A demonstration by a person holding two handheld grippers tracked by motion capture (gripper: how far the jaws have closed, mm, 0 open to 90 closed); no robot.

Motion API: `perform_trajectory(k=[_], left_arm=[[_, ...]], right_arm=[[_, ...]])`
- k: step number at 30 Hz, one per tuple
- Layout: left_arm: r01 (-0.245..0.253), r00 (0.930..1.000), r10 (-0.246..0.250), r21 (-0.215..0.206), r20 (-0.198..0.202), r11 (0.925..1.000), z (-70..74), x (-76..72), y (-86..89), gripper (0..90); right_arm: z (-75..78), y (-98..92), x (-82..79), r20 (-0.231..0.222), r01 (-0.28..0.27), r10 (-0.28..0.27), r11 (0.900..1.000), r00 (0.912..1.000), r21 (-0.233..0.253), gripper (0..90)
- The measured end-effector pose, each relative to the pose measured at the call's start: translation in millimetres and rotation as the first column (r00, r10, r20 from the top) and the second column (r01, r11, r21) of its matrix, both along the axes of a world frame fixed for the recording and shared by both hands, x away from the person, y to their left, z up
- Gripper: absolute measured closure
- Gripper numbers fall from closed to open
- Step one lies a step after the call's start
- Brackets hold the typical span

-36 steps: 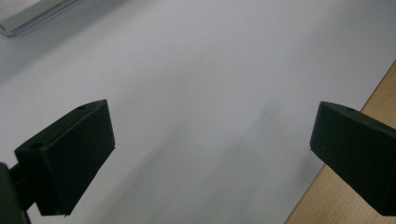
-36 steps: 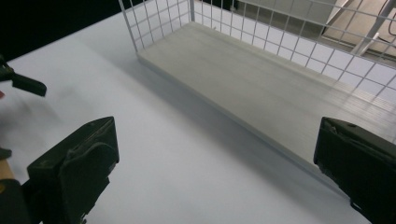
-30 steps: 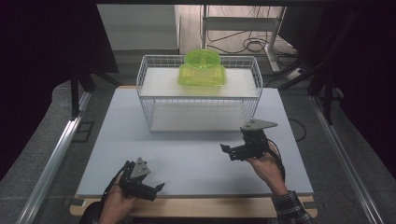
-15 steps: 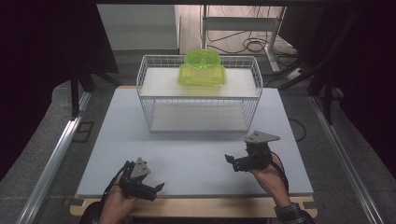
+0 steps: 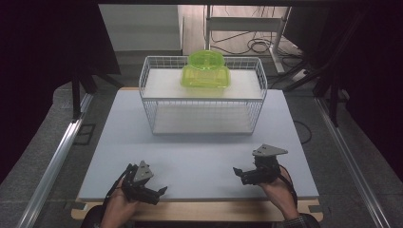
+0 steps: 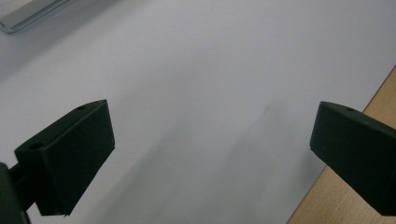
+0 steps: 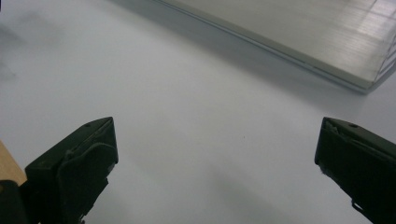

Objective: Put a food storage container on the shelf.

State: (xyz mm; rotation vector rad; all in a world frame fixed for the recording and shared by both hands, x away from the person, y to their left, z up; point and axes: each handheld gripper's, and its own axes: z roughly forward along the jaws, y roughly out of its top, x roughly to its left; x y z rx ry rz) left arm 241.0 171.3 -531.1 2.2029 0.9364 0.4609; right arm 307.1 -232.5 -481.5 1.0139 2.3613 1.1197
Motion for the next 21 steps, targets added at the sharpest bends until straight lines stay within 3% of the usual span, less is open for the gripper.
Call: perform_trajectory(k=[10,21], left_arm=[[0.005,1.0,-0.005,0.01,0.004,0.9999,-0.2,-0.2,-0.4,0.0],[0.002,0.9999,-0.002,0.018,0.012,0.9998,0.0,0.3,-0.6,0.0]], right_arm=[[-24.1,-12.4,-6.8,-0.053,0.018,-0.018,1.0,0.9984,-0.009,0.0],[-33.0,-13.9,-4.8,-0.07,0.039,-0.042,0.998,0.9967,-0.05,0.0]])
